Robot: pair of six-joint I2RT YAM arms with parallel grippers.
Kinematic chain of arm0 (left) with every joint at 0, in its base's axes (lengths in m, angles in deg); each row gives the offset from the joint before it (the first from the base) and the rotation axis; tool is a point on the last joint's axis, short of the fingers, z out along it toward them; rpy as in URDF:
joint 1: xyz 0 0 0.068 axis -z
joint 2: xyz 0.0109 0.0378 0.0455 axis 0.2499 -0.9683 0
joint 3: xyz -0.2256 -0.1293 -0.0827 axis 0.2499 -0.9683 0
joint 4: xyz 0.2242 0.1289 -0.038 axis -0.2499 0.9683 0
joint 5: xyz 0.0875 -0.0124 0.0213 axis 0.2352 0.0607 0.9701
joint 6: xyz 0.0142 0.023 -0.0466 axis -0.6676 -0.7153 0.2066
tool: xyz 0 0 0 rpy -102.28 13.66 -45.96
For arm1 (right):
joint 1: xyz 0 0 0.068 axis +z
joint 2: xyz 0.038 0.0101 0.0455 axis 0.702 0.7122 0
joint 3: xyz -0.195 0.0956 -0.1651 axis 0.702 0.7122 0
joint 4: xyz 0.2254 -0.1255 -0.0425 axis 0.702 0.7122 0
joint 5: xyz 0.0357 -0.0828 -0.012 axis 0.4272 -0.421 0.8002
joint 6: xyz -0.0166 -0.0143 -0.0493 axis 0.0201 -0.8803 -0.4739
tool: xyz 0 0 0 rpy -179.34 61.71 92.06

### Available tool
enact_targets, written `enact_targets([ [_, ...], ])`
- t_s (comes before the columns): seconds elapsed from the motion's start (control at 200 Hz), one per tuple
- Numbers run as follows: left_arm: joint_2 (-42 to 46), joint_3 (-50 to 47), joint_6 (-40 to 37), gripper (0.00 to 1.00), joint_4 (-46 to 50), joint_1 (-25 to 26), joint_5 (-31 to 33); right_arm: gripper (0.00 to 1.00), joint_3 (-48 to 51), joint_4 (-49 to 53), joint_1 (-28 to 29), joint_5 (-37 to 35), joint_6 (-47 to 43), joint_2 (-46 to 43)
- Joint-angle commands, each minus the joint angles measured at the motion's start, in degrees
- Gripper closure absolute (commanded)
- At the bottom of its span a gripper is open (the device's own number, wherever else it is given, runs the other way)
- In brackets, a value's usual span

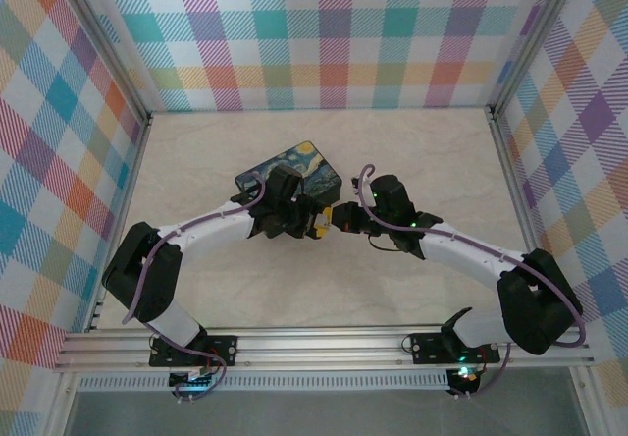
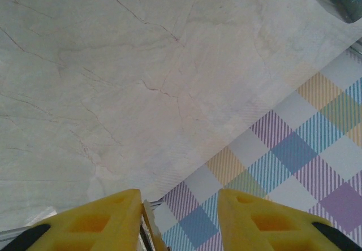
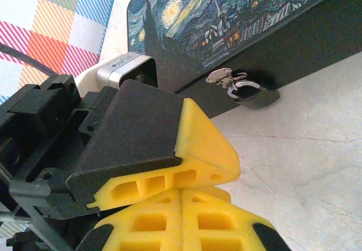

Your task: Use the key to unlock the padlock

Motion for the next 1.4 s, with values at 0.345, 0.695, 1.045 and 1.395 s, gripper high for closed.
enact_targets([
  [0.345, -0.9, 0.2, 1.5, 0.72, -2.5, 1.0, -2.4, 1.0, -1.9, -3.7, 0.6, -1.4, -1.3, 0.4],
  [0.695, -0.6, -0.3, 0.5, 0.91, -2.3, 1.0, -2.0, 1.0, -1.2, -2.6, 0.6, -3.5, -1.7, -1.2],
  [1.045, 1.2, -1.4, -1.9, 1.0, -1.1, 0.0, -0.4, 1.0, 0.1, -0.5, 0.6, -5.8, -1.7, -2.7],
  [1.395, 1.4, 3.5, -14.0, 1.0, 6.8, -0.8, 4.9, 0.77, 0.3, 1.9, 0.2, -6.8, -1.2, -2.8],
])
